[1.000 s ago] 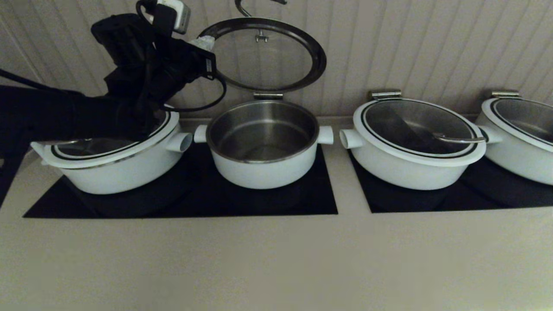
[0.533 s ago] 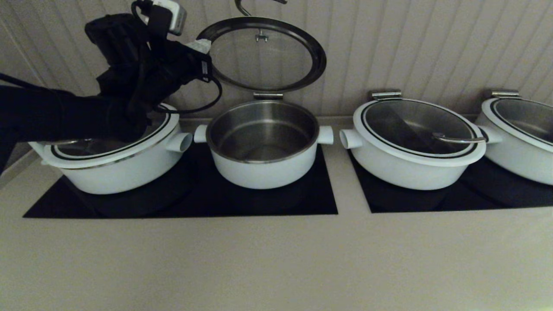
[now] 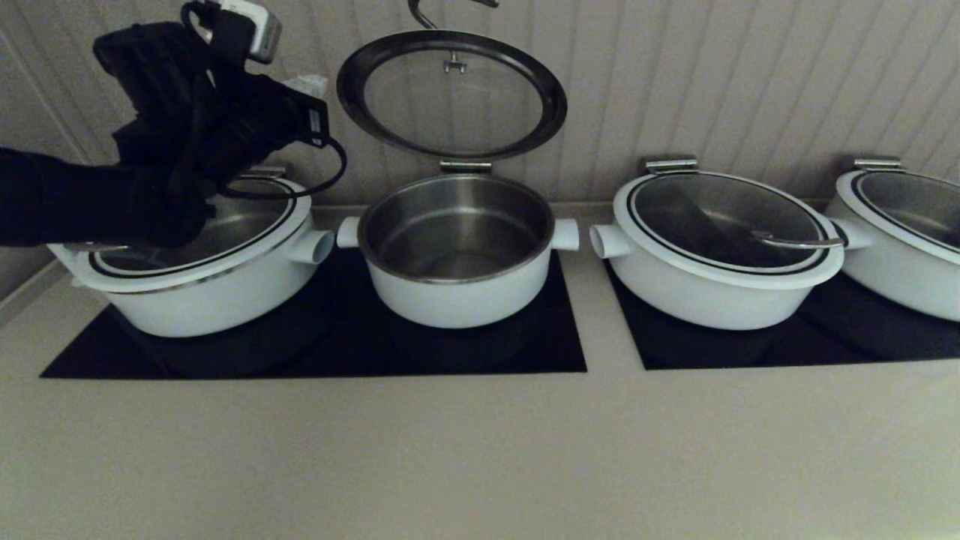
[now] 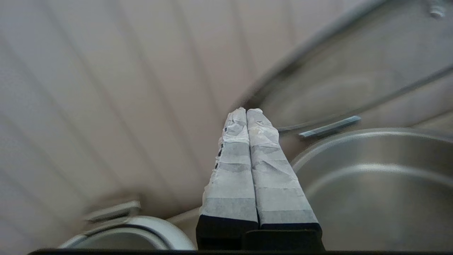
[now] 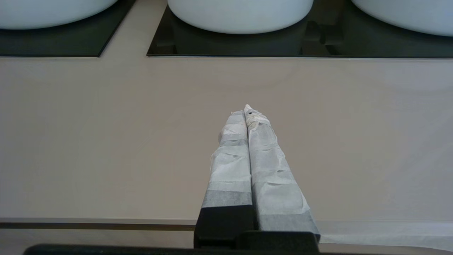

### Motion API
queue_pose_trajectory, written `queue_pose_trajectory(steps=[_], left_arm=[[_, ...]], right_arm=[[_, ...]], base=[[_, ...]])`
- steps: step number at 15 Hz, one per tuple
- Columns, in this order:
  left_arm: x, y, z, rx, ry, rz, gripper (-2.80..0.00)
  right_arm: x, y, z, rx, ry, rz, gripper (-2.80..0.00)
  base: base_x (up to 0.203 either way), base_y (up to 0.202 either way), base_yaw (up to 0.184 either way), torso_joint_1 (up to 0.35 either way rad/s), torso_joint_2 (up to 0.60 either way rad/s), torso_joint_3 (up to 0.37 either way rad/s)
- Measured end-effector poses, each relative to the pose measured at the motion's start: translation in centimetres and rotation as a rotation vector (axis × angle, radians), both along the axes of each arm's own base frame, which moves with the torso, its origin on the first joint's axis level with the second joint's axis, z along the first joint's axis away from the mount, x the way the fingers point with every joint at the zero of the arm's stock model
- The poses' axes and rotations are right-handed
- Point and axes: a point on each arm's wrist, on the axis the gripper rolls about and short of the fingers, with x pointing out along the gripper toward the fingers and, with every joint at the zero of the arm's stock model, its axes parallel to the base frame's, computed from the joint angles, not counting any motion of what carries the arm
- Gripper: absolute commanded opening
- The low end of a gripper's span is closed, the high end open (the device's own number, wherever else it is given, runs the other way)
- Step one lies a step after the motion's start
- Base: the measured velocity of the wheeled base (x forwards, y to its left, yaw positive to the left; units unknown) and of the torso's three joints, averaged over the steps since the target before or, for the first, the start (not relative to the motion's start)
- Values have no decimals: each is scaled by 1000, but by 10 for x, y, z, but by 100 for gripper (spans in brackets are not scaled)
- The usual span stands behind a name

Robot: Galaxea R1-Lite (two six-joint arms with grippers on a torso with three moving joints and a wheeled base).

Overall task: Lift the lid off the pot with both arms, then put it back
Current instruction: Close the pot lid

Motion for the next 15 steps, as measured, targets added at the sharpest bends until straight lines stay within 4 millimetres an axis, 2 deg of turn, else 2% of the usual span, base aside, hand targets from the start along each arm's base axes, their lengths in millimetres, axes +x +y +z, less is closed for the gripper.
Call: queue_pose_trajectory(steps=[4,7,9,12,15], left_arm=[[2,18,23,4,-30,27,-280],[5,20,47,2,-69,32,-280],[10,19,57,11,-72,10,-280],[16,16,53,58,-51,-120,-280],[18,14,51,80,-64,-174,-280]], right_arm=[[0,0,0,0,0,0,-280],[0,0,0,0,0,0,-280],[0,0,0,-1,0,0,-280],[0,0,0,0,0,0,-280],[0,0,0,0,0,0,-280]], base=[[0,0,0,0,0,0],[0,0,0,0,0,0],[0,0,0,0,0,0],[0,0,0,0,0,0],[0,0,0,0,0,0]])
